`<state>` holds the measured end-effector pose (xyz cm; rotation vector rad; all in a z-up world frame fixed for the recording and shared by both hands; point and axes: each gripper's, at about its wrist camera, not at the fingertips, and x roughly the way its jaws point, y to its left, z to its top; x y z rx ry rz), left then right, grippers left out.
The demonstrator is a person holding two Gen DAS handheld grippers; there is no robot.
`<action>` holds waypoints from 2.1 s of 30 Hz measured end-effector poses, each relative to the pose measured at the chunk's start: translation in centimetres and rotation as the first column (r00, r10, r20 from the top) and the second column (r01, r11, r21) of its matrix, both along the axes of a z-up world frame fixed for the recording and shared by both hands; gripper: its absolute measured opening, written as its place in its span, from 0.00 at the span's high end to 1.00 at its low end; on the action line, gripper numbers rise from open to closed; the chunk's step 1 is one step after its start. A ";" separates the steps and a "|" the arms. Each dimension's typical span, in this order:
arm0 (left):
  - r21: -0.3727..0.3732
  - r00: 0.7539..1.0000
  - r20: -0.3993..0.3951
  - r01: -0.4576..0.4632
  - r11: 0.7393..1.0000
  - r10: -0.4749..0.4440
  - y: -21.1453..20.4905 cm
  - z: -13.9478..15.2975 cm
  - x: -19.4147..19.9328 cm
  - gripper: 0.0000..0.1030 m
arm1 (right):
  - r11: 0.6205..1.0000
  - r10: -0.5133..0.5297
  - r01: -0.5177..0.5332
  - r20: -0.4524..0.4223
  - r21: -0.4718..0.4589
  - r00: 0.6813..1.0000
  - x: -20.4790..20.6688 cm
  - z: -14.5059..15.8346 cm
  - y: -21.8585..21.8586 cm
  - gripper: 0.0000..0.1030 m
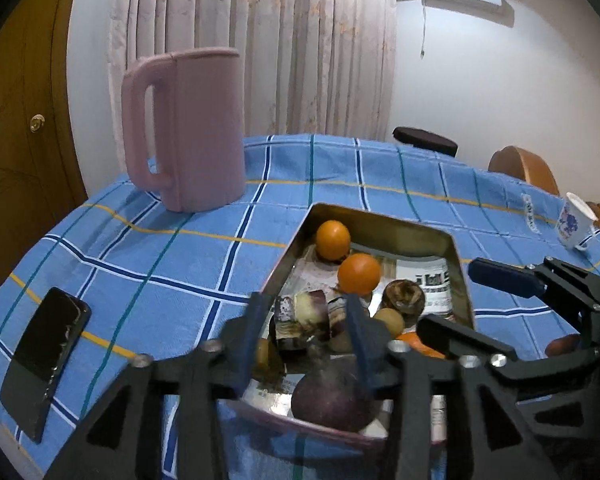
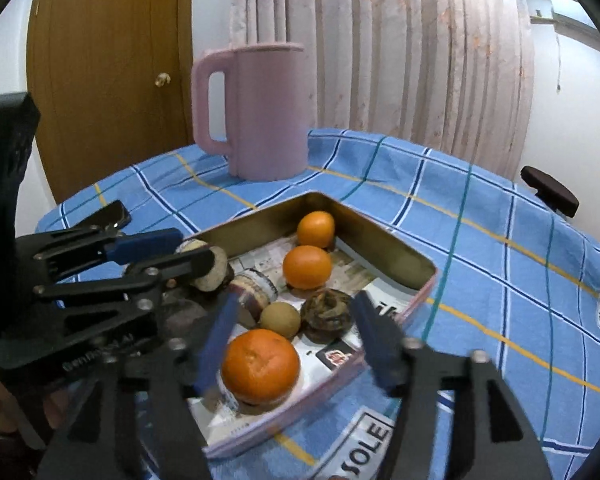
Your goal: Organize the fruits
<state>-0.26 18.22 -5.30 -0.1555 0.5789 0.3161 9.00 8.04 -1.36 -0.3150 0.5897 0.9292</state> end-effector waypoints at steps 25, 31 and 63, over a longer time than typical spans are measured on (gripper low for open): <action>0.041 0.996 0.085 -0.010 0.999 0.006 -2.8 2.8 -2.9 0.33 | 0.980 -0.161 0.146 0.101 0.138 0.982 -2.6 4.3 -7.4 0.07; 0.046 0.997 0.077 -0.006 0.999 0.003 -3.1 2.7 -2.9 0.33 | 0.975 -0.181 0.165 0.109 0.146 0.977 -2.8 4.6 -8.2 0.05; 0.038 0.997 0.081 -0.006 0.999 0.003 -3.6 3.1 -3.1 0.32 | 0.973 -0.186 0.165 0.126 0.163 0.975 -3.4 5.4 -9.3 0.02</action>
